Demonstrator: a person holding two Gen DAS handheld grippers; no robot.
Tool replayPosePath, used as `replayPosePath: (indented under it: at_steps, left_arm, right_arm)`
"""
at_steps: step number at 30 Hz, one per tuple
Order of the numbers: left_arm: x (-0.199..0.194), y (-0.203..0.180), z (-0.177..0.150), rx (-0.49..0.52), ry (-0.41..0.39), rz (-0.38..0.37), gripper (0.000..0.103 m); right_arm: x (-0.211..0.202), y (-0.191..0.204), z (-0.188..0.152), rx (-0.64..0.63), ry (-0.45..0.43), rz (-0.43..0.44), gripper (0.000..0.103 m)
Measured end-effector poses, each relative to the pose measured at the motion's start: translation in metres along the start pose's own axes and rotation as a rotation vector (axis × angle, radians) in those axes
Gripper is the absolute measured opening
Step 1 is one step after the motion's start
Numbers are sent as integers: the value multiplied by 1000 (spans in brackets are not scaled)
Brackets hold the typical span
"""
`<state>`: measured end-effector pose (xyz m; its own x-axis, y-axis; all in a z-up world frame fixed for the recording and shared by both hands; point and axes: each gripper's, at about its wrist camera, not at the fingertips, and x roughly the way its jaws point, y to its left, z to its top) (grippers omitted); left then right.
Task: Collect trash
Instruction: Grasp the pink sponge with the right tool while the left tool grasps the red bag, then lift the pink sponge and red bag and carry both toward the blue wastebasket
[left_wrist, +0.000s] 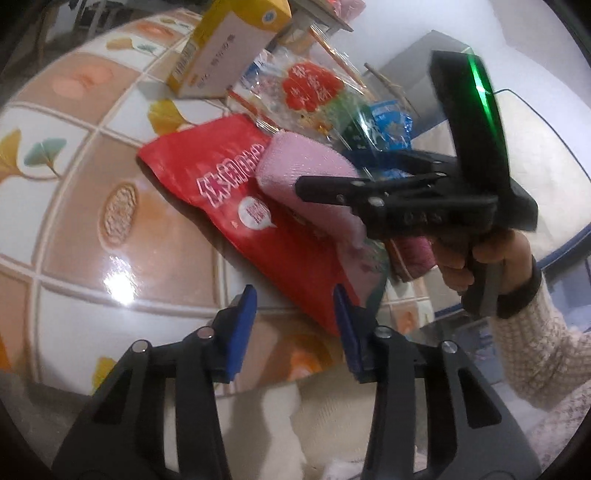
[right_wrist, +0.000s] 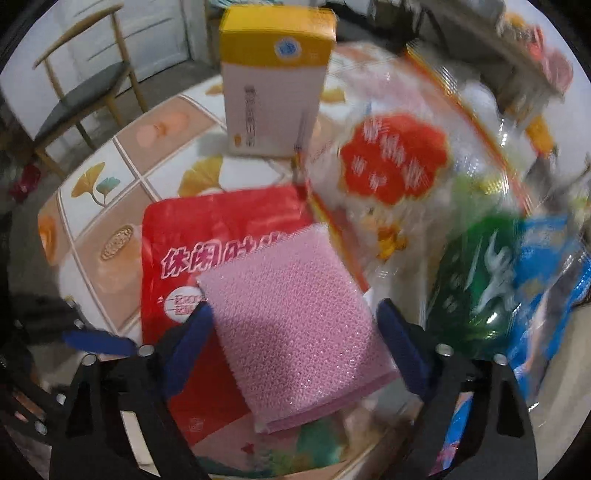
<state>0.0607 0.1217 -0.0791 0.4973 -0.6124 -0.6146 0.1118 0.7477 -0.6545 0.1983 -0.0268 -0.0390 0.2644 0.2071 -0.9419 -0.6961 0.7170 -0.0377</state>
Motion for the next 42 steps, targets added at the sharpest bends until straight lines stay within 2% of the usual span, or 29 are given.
replayPosePath:
  at_steps: [7,13,14,15,18,20,24,25,27,29,30,31,38,42]
  left_arm:
    - [-10,3,-9,-9,-3,-22,38]
    - [-21,9,-9,-11,-22,42,38]
    - [-23,9,-8,-11,-26,62,39]
    - [-23,10,-7,-6,-28,79,40]
    - [-27,11,-4,14,-40,138,41]
    - [-28,12,-2,19,-46,169,44]
    - [-29,6,2,48,-63,241,63]
    - [-29,4,3,65,-69,282,67]
    - [-26,3,6,94,-72,346,69]
    - [-25,4,8,103,-74,389,73]
    - [-25,6,10,101,-78,407,83]
    - [-26,8,12,90,-78,409,87]
    - [-28,13,16,100,-37,394,91]
    - [-41,18,15,75,-87,398,91]
  right_arm:
    - [-8,-7,-19,182,32,101,81]
    - [-14,-2,-48,381,-15,238,80]
    - [-17,-1,-52,396,-32,234,74]
    - [-21,-1,-55,409,-49,224,62]
    - [-35,-13,-67,471,-95,204,59]
    - [-39,-22,-75,496,-103,160,59]
    - [-36,-18,-71,478,-129,175,61]
    - [-36,-12,-67,458,-140,175,64]
    - [-34,-1,-57,416,-160,169,77]
    - [-36,8,-47,350,-176,165,82]
    - [-31,14,-39,330,-173,164,83]
    - [-30,17,-33,296,-163,166,83]
    - [-20,35,-12,147,-111,139,84]
    - [-25,33,-21,141,-133,146,84]
